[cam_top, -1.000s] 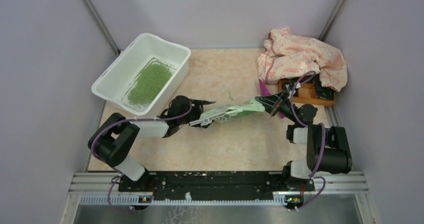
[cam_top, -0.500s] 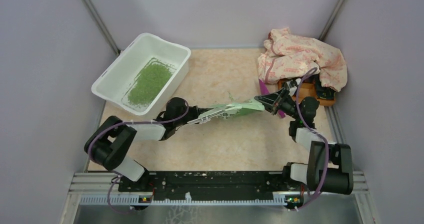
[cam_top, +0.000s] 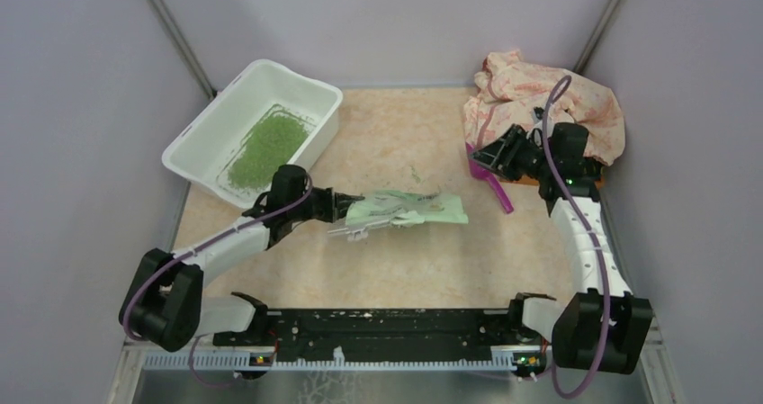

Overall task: Fill the litter box with clean litter
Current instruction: Pick up the cat litter bag at the center of the board.

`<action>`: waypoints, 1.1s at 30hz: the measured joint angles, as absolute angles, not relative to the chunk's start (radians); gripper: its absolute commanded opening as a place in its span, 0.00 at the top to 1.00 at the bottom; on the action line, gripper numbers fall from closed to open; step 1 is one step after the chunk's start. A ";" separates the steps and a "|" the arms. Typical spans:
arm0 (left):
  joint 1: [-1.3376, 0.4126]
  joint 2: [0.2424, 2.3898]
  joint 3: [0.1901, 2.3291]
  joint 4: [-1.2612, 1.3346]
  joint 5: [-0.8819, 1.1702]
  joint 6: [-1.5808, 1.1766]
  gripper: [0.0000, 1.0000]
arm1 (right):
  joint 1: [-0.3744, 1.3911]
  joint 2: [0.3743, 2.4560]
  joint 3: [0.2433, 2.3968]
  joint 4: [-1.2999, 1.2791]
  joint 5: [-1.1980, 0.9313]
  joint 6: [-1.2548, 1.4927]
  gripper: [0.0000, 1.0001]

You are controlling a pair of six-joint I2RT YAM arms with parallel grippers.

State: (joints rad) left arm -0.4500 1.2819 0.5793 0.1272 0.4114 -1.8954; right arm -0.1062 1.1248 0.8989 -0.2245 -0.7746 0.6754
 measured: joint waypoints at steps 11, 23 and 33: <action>-0.429 1.287 0.593 0.053 0.459 -1.854 0.81 | 0.069 1.117 1.062 -0.521 -0.577 0.379 0.51; -0.429 1.369 0.727 -0.013 0.475 -1.818 0.80 | 0.659 0.847 1.154 -0.632 -0.307 -0.097 0.49; -0.413 1.377 0.767 -0.078 0.501 -1.790 0.80 | 0.905 0.890 1.111 -0.710 -0.136 -0.360 0.48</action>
